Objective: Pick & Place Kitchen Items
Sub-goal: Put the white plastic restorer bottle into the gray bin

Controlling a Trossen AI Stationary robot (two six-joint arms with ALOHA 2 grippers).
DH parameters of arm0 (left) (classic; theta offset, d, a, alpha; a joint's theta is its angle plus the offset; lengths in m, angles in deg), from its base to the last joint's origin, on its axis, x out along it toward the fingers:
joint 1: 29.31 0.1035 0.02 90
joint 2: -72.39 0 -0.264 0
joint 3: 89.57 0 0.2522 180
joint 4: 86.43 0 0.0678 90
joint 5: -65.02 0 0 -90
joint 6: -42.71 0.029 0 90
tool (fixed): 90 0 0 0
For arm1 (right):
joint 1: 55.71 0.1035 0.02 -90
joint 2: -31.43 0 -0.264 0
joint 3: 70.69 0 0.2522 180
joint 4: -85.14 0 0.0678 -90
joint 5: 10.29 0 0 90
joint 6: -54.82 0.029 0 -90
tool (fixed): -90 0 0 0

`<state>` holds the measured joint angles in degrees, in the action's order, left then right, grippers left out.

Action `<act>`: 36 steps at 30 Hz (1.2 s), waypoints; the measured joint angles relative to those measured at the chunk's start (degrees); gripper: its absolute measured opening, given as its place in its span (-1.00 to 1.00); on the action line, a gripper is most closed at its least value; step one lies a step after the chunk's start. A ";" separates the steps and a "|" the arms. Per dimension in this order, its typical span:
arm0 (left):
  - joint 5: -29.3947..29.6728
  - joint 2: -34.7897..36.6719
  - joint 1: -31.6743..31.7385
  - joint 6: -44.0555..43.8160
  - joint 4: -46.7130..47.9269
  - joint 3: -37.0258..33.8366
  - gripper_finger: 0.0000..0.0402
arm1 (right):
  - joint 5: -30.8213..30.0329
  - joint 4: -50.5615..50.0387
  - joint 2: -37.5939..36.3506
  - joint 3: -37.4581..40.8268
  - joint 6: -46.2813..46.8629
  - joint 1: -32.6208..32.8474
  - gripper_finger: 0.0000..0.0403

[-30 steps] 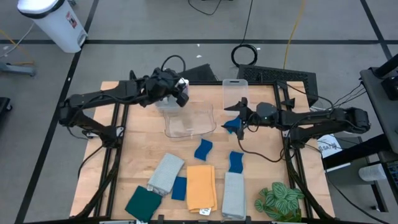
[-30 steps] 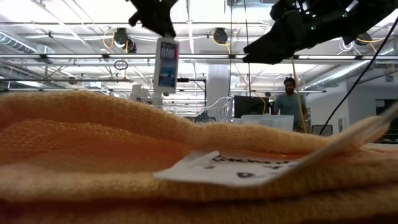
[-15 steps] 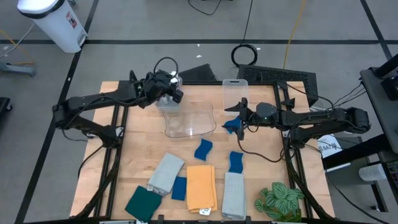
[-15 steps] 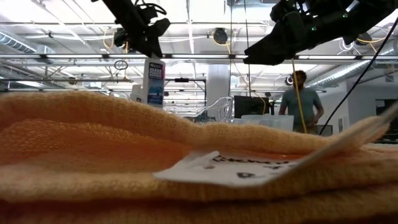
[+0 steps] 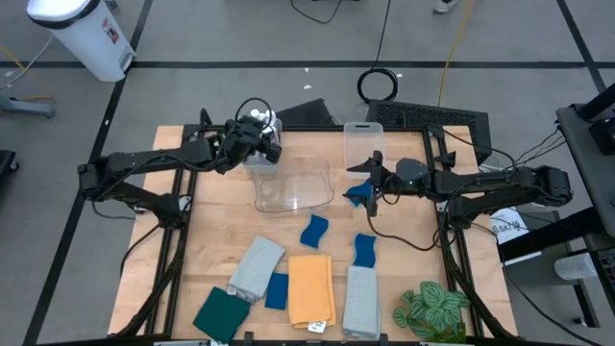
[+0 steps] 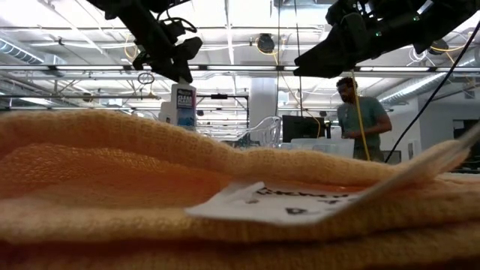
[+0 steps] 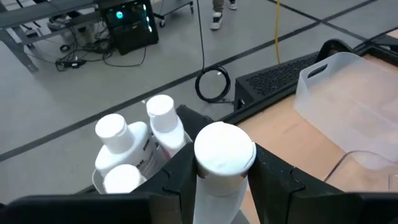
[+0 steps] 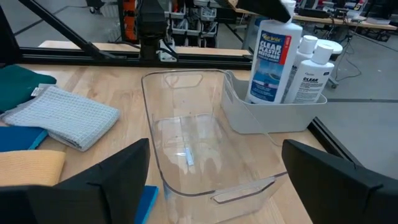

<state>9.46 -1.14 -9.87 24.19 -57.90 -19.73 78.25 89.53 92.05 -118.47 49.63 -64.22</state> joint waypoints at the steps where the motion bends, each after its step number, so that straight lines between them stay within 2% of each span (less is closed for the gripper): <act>1: 0.05 0.00 -0.05 -0.03 -0.10 0.00 -0.42 | 0.00 0.01 0.00 0.00 0.00 0.00 0.67; 10: 0.40 0.75 -0.02 0.37 -1.41 0.00 -0.42 | 0.00 0.00 0.00 0.00 -0.08 0.00 0.67; 21: 0.58 4.96 -0.80 0.34 -0.07 0.39 -0.42 | 0.00 0.00 0.00 0.00 -0.02 -0.02 0.67; 36: 3.72 4.86 -1.28 -3.32 2.95 0.39 -0.42 | 0.00 -0.02 0.00 0.00 0.00 -0.02 0.67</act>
<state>13.18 3.72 -11.16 20.88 -54.95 -19.34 78.25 89.51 92.05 -118.47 49.63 -64.24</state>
